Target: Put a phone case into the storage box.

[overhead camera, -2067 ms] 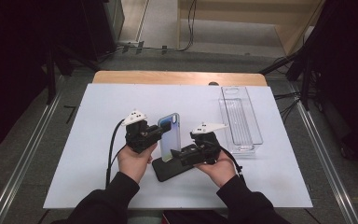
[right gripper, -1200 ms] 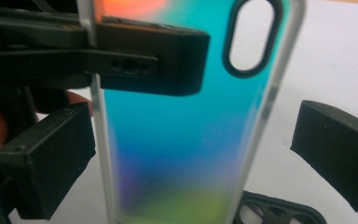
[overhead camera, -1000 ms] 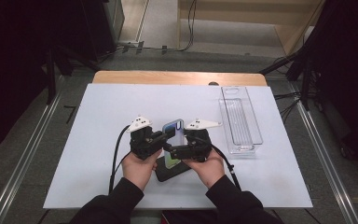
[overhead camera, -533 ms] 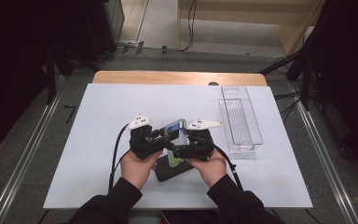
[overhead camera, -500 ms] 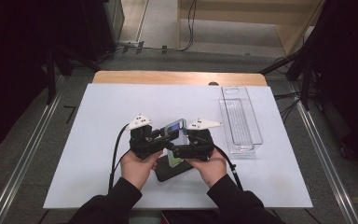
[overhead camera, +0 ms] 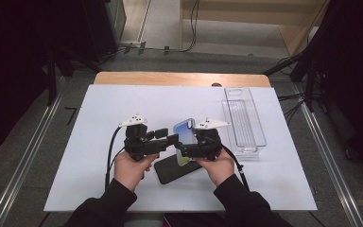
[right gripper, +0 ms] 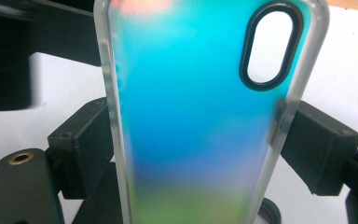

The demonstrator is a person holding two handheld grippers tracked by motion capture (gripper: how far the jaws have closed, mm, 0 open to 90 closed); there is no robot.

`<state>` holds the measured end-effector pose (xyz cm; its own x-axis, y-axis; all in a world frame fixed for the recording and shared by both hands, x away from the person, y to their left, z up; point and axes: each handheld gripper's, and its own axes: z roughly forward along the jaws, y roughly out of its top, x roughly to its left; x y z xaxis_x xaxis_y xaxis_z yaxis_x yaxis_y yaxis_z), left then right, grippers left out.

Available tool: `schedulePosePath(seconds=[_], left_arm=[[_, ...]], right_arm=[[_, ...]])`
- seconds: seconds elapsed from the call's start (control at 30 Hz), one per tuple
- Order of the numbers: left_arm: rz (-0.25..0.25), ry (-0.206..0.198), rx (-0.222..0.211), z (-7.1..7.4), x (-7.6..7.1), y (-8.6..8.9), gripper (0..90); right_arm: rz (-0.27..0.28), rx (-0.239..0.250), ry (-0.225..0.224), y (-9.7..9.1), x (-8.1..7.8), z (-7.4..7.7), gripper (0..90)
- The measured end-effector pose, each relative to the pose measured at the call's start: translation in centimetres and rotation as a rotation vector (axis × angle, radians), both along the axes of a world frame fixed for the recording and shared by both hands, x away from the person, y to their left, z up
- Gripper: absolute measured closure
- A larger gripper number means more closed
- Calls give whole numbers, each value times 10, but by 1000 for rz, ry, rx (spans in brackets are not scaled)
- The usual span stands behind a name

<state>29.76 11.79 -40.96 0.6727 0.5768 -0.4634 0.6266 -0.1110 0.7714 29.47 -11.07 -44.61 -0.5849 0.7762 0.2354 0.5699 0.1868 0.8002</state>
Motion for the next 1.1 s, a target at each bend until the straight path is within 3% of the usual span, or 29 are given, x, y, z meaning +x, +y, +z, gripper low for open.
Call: schedulePosePath(seconds=[0.13,0.27,0.37,0.47,0.5,0.57,0.7,0.73,0.93,1.1], left_arm=[[-25,14,17,0,0,4,381],[-63,51,69,-3,1,4,352],[-87,49,86,-3,1,7,349],[-131,55,87,-5,3,10,323],[-182,71,89,-6,4,12,322],[-203,79,100,-7,5,13,320],[-259,36,225,-14,1,15,302],[-273,33,240,-15,1,16,302],[-309,-10,276,-22,-3,26,302],[-317,-12,292,-29,-5,35,302]], right_arm=[[-6,3,-1,-5,2,0,147],[15,-6,-2,-8,4,0,147],[21,-5,6,-9,5,0,147],[31,-13,2,-12,6,1,147],[42,-4,0,-15,5,2,147],[51,3,0,-16,5,3,147],[71,12,9,-23,5,6,148],[71,12,9,-23,5,6,148],[110,-7,1,-27,3,13,148],[141,-3,7,-31,2,18,148]])
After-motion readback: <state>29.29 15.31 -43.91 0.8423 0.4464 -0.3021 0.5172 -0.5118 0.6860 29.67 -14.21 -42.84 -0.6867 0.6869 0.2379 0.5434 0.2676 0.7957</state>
